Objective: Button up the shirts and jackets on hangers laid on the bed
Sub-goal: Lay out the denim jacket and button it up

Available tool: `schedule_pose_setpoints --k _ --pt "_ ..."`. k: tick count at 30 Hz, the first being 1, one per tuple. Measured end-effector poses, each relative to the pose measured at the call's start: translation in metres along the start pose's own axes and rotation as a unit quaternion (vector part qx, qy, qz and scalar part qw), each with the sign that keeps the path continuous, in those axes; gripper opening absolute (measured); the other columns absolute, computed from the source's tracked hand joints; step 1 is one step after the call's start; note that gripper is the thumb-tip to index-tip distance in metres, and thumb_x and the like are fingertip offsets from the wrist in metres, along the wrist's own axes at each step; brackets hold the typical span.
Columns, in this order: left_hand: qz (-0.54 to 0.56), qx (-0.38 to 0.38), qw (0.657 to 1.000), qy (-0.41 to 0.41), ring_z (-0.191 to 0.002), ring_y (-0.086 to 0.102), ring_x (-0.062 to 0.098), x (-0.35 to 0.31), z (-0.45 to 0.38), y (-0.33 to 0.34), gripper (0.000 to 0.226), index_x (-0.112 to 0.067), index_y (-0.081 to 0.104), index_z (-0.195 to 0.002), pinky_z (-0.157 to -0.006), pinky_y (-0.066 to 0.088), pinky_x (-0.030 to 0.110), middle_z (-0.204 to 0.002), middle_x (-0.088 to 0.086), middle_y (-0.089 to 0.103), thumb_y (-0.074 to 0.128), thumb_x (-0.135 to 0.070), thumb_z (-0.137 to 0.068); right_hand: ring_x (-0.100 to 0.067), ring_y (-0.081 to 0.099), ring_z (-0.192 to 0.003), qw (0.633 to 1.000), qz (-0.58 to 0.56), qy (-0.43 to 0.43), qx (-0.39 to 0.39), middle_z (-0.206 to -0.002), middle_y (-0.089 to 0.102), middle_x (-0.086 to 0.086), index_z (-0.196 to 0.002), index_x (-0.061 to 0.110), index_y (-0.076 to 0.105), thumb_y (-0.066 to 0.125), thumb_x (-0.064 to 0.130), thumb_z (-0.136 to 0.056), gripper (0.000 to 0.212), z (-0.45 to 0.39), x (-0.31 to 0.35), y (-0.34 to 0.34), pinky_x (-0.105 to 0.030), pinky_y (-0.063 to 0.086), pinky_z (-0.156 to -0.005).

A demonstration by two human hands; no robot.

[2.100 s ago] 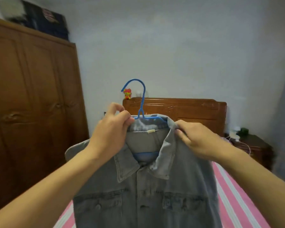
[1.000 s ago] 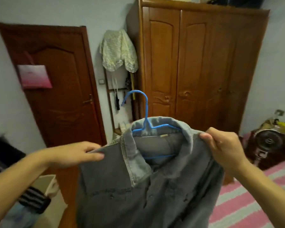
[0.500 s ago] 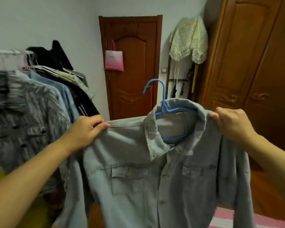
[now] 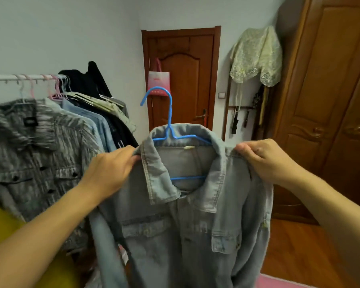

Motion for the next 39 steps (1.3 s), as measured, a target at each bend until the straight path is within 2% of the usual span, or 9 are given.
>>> schedule_pose_setpoints --k 4,9,14,17,21,27,30,35,39 --pt "0.038 -0.005 0.998 0.05 -0.057 0.064 0.031 0.034 -0.012 -0.001 0.058 -0.008 0.065 -0.094 -0.044 0.047 0.038 -0.071 0.008 0.065 0.025 -0.047 -0.109 -0.021 0.069 -0.077 0.982 -0.096 0.07 0.146 -0.083 0.07 -0.008 -0.089 0.016 0.073 0.043 0.065 -0.089 0.057 -0.027 0.02 0.019 -0.041 0.056 -0.07" --pt "0.051 0.035 0.998 -0.013 -0.068 0.064 0.032 0.108 -0.008 0.012 0.063 -0.01 0.061 -0.095 -0.054 0.05 0.04 -0.078 0.007 0.064 0.02 -0.057 -0.106 -0.007 0.068 -0.093 0.934 -0.113 -0.008 0.34 -0.102 0.071 0.01 -0.106 0.027 0.067 0.057 0.041 -0.1 0.019 -0.054 0.061 0.09 -0.027 0.057 -0.081" --pt "-0.014 0.099 0.992 -0.082 -0.087 0.065 0.033 0.184 0.017 0.02 0.047 -0.021 0.055 -0.098 -0.064 0.048 0.041 -0.094 0.002 0.065 0.023 -0.054 -0.1 -0.014 0.069 -0.093 0.952 -0.189 0.009 0.24 -0.098 0.072 0.003 -0.098 0.029 0.07 0.053 0.038 -0.101 0.02 -0.097 0.072 0.159 -0.044 0.056 -0.086" --pt "-0.061 0.134 0.983 -0.11 -0.085 0.064 0.035 0.215 0.033 0.011 0.037 -0.028 0.046 -0.098 -0.061 0.037 0.038 -0.096 0.001 0.066 0.019 -0.053 -0.097 -0.032 0.067 -0.099 0.935 -0.243 0.009 0.257 -0.103 0.07 -0.012 -0.103 0.017 0.071 0.054 0.043 -0.099 0.03 -0.123 0.091 0.199 -0.058 0.051 -0.092" --pt "-0.029 0.142 0.966 -0.212 -0.088 0.063 0.029 0.254 0.056 -0.014 0.044 -0.026 0.052 -0.103 -0.069 0.047 0.043 -0.095 0.0 0.065 0.02 -0.055 -0.098 -0.038 0.066 -0.1 0.922 -0.269 -0.027 0.278 -0.102 0.07 -0.016 -0.101 0.018 0.072 0.056 0.041 -0.098 0.028 -0.169 0.118 0.23 -0.063 0.049 -0.093" --pt "0.094 0.094 0.937 -0.322 -0.083 0.063 0.018 0.256 0.062 -0.021 0.031 -0.02 0.062 -0.098 -0.079 0.05 0.048 -0.085 0.0 0.065 0.041 -0.042 -0.101 -0.008 0.067 -0.098 0.916 -0.23 -0.176 0.278 -0.104 0.07 0.01 -0.111 0.043 0.058 0.051 0.056 -0.096 0.021 -0.216 0.158 0.257 -0.039 0.055 -0.087" --pt "0.078 0.098 0.928 -0.352 -0.087 0.063 0.016 0.251 0.054 -0.021 0.027 -0.017 0.063 -0.098 -0.08 0.049 0.044 -0.088 -0.002 0.066 0.045 -0.037 -0.101 -0.007 0.066 -0.093 0.923 -0.206 -0.211 0.249 -0.097 0.069 0.008 -0.104 0.033 0.056 0.038 0.08 -0.086 0.053 -0.235 0.169 0.274 -0.043 0.054 -0.085" --pt "-0.164 0.17 0.909 -0.342 -0.115 0.053 0.025 0.258 0.031 -0.052 0.024 -0.023 0.061 -0.124 -0.098 0.044 0.042 -0.116 0.002 0.059 0.054 -0.029 -0.101 -0.016 0.067 -0.098 0.921 -0.229 -0.226 0.218 -0.099 0.071 0.001 -0.1 0.016 0.062 0.05 0.055 -0.092 0.041 -0.278 0.187 0.291 -0.048 0.053 -0.09" --pt "-0.333 0.128 0.878 -0.319 -0.126 0.045 0.023 0.253 0.002 -0.118 0.04 -0.025 0.055 -0.139 -0.105 0.042 0.043 -0.131 0.001 0.056 0.047 -0.036 -0.101 -0.021 0.064 -0.088 0.93 -0.199 -0.232 0.204 -0.09 0.067 -0.004 -0.092 0.014 0.06 0.057 0.039 -0.099 0.026 -0.317 0.226 0.312 -0.045 0.052 -0.083"
Point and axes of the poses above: each hand's wrist, its own z-axis away from the middle knuckle, its own y-axis out of the palm, x = y × z, the point moved 5 cm from there along -z, towards the middle knuckle
